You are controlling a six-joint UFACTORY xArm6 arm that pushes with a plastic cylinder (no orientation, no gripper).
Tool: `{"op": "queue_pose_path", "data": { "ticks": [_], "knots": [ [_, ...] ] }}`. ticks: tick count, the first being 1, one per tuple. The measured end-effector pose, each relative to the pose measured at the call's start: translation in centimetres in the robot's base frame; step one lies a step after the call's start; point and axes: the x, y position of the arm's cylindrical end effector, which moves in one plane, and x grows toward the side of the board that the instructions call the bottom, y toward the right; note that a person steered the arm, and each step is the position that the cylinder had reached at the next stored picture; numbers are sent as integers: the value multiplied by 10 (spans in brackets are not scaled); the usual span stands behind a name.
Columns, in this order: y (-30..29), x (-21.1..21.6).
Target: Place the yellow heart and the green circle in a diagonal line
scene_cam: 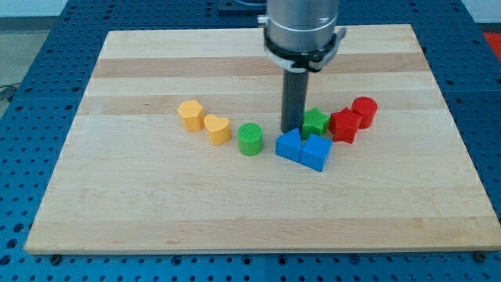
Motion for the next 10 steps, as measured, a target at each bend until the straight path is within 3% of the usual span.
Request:
{"op": "queue_pose_path", "data": {
  "ticks": [3, 7, 10],
  "knots": [
    [1, -2],
    [-93, -7],
    [-128, 44]
  ]
}}
